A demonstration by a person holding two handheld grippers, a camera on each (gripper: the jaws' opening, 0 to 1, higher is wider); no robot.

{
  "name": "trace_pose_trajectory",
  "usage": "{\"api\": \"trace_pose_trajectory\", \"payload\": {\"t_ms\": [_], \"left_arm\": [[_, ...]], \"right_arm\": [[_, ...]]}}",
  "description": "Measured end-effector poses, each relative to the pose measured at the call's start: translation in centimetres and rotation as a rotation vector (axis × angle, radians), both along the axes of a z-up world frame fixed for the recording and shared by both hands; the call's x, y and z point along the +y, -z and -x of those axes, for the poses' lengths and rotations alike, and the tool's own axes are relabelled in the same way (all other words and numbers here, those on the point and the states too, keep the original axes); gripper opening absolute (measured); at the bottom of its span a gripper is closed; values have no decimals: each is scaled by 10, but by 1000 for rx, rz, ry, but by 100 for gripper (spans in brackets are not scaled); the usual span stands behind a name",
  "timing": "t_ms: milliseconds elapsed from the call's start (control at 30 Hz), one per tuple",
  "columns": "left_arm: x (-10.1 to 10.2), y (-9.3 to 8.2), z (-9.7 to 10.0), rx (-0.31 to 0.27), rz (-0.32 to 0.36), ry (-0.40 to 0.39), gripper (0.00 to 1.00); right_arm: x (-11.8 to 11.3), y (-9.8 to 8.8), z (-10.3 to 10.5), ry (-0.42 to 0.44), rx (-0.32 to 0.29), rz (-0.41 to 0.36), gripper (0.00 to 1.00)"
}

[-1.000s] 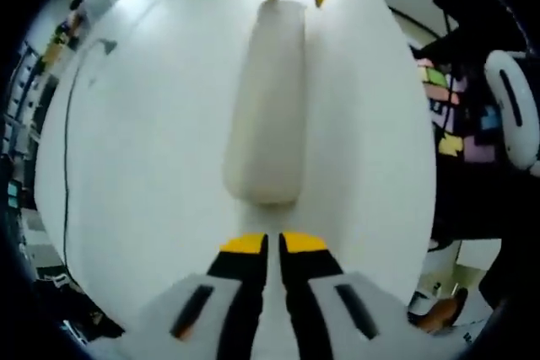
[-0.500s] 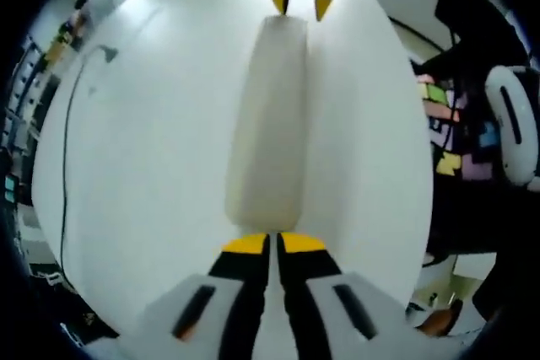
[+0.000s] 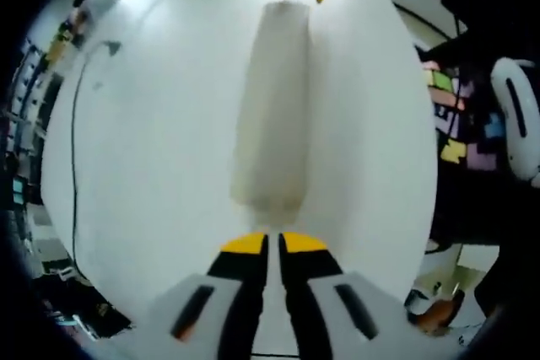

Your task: Arrange the utensils inside the cutlery case until each visible utensil rests in its matching compartment.

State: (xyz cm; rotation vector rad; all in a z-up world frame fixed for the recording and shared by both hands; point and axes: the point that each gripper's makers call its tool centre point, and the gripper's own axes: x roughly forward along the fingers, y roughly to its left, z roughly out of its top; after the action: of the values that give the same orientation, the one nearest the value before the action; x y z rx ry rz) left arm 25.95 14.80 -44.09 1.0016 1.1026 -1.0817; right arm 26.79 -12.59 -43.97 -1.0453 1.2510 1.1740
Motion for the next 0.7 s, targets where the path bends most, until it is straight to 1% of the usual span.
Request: {"api": "trace_pose_trajectory", "payload": {"t_ms": [67,100,133,200,233,300,367,467,700], "left_arm": [[-2,-9,-4,-25,20,-13,5],[-6,-14,-5,-33,41,-20,5],[-12,-19,-5,-36,65,-23,5],[-20,-23,-4,-37,91,-9,5],[-25,-23,-2,-31,102,3,5],[-34,-23,0,-28,119,16,5],[-41,-22,-1,-30,122,21,5],[-48,-19,-1,-13,119,0,5],[-60,-15,0,-5,122,18,5]], "right_arm": [[8,-6,0,-12,-7,-34,21],[13,-6,1,-31,-6,-59,16],[16,-8,4,-36,0,-66,13],[22,-7,6,-55,1,-78,13],[25,-7,5,-82,-9,-91,12],[29,-6,4,-101,-18,-101,11],[32,-6,0,-104,-31,-107,9],[35,-7,-3,-105,-44,-118,6],[41,-1,-3,-100,-38,-121,5]]}}
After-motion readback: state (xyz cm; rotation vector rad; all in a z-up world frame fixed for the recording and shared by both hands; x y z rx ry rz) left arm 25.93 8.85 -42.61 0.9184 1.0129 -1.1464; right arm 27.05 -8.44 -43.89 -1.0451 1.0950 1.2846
